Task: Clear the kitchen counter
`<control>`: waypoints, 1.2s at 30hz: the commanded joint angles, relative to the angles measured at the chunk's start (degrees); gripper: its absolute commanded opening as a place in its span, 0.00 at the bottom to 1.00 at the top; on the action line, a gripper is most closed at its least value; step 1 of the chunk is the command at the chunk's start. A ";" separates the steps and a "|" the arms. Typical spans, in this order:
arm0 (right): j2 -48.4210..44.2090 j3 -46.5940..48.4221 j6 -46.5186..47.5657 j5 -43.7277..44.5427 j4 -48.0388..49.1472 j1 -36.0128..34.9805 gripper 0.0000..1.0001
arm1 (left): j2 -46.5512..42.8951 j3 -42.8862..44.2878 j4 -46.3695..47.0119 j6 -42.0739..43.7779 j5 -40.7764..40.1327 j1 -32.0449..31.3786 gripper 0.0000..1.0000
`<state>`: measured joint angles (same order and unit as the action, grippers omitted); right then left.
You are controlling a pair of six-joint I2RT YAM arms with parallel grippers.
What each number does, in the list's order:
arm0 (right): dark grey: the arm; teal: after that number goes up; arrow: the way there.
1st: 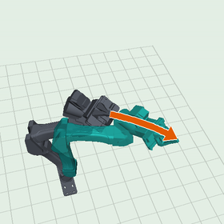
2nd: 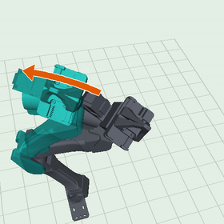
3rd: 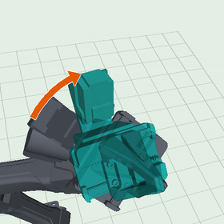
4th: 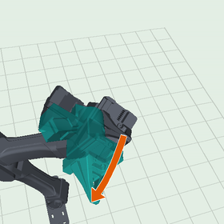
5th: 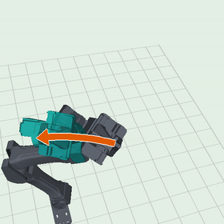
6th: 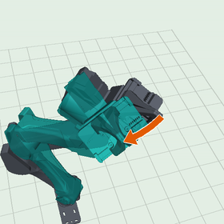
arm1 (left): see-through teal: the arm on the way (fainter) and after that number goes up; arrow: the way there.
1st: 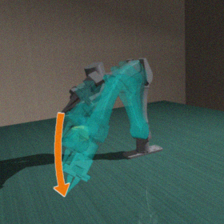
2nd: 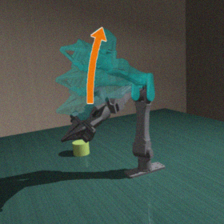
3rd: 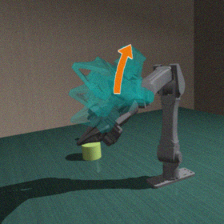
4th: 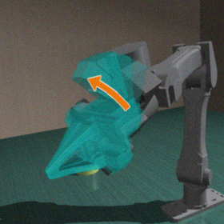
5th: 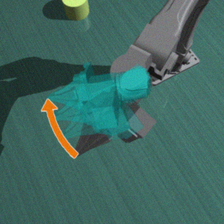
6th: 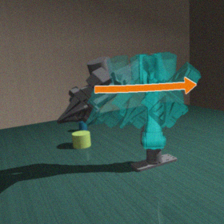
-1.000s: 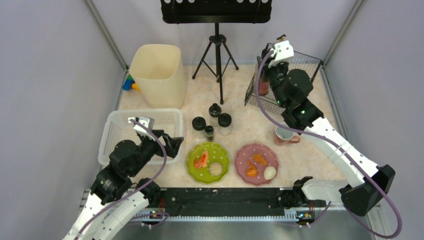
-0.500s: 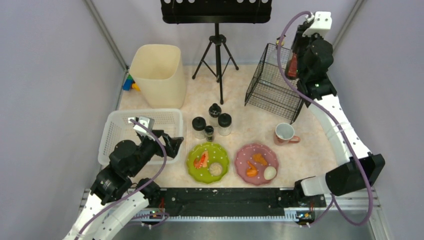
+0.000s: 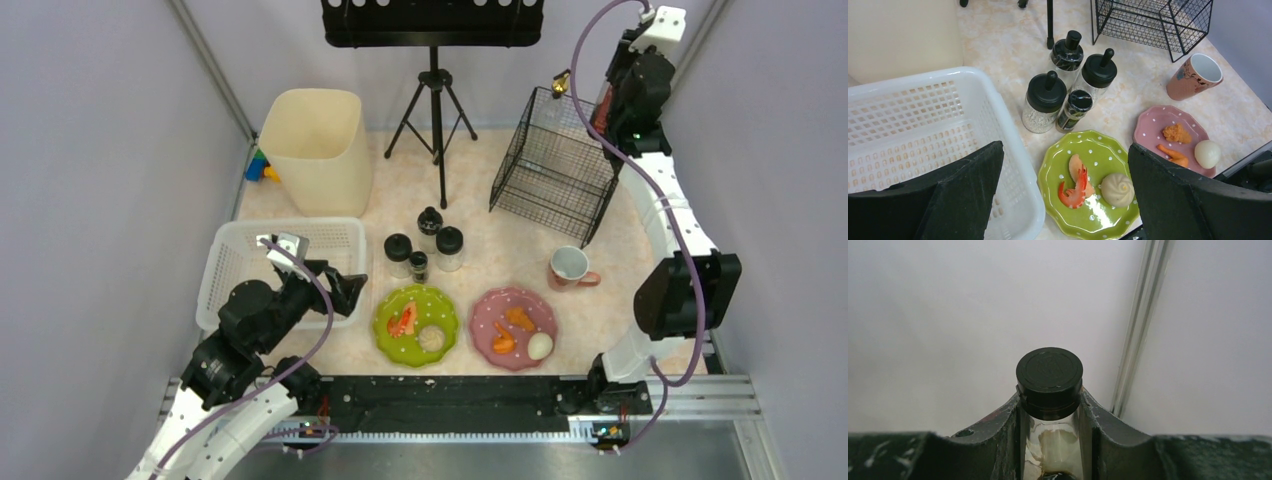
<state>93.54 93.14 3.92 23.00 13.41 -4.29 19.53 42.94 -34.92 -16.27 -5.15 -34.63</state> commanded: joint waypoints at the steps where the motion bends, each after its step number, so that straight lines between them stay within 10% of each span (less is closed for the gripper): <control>1: 1.30 6.05 -1.70 -2.03 12.20 1.27 0.00 | -0.20 -0.02 1.60 0.80 0.45 0.14 0.99; 36: 4.84 -23.55 -4.27 -3.74 30.79 1.79 0.00 | 0.07 -0.03 1.58 0.80 0.83 0.15 0.98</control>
<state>99.09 69.71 -0.14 19.42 35.14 -2.92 19.55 42.94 -34.92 -16.27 -4.95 -34.63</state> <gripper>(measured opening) 0.353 0.986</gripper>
